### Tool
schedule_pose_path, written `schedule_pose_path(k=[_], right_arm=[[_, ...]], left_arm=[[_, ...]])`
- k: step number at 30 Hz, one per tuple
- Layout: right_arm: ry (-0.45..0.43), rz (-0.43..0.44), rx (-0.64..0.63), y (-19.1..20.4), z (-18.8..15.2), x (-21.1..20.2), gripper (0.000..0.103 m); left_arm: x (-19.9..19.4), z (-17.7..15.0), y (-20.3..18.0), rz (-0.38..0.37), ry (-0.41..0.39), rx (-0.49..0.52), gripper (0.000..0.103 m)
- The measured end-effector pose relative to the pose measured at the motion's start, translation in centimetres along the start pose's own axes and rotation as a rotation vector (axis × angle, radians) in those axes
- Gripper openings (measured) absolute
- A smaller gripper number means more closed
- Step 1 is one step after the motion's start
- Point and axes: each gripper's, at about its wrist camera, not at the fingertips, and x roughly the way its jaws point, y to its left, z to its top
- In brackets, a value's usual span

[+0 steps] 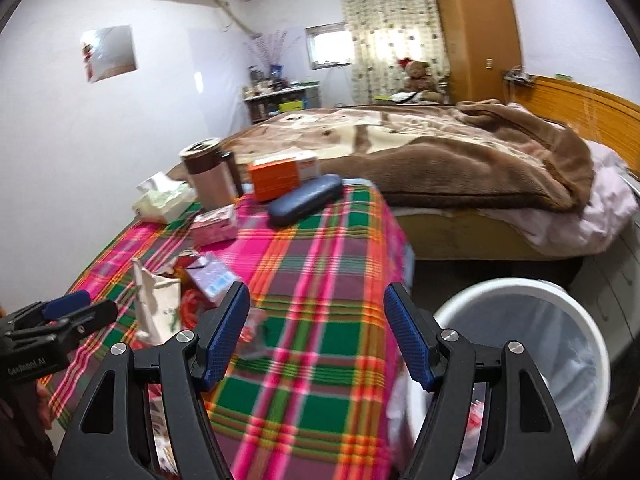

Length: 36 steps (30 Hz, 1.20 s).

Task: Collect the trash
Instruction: 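Move both tools back to the table toward the paper bag and carton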

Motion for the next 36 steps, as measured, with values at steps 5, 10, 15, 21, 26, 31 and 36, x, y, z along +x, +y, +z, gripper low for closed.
schedule_pose_path(k=[5, 10, 15, 21, 26, 31, 36], right_arm=[[0.005, 0.087, -0.018, 1.1, 0.5, 2.2, 0.071], [0.057, 0.162, -0.02, 1.4, 1.2, 4.2, 0.071], [0.098, 0.234, -0.035, 2.2, 1.6, 5.7, 0.071], [0.147, 0.292, -0.102, 3.7, 1.3, 7.2, 0.071], [0.183, 0.301, -0.131, 4.6, 0.9, 8.1, 0.071], [0.218, 0.282, -0.145, 5.2, 0.5, 9.1, 0.071], [0.239, 0.262, -0.139, 5.4, 0.5, 9.8, 0.071]], left_arm=[[1.8, -0.2, 0.6, -0.018, 0.042, -0.02, 0.077], [3.8, -0.5, 0.5, -0.048, 0.078, -0.021, 0.077], [5.5, -0.7, 1.4, -0.055, 0.124, -0.046, 0.077], [6.1, -0.6, 2.7, -0.031, 0.139, -0.063, 0.077], [6.0, -0.8, 4.6, -0.013, 0.144, -0.082, 0.077], [6.0, -0.5, 5.5, -0.019, 0.137, -0.094, 0.077], [7.0, -0.2, 4.9, -0.04, 0.152, -0.058, 0.077]])
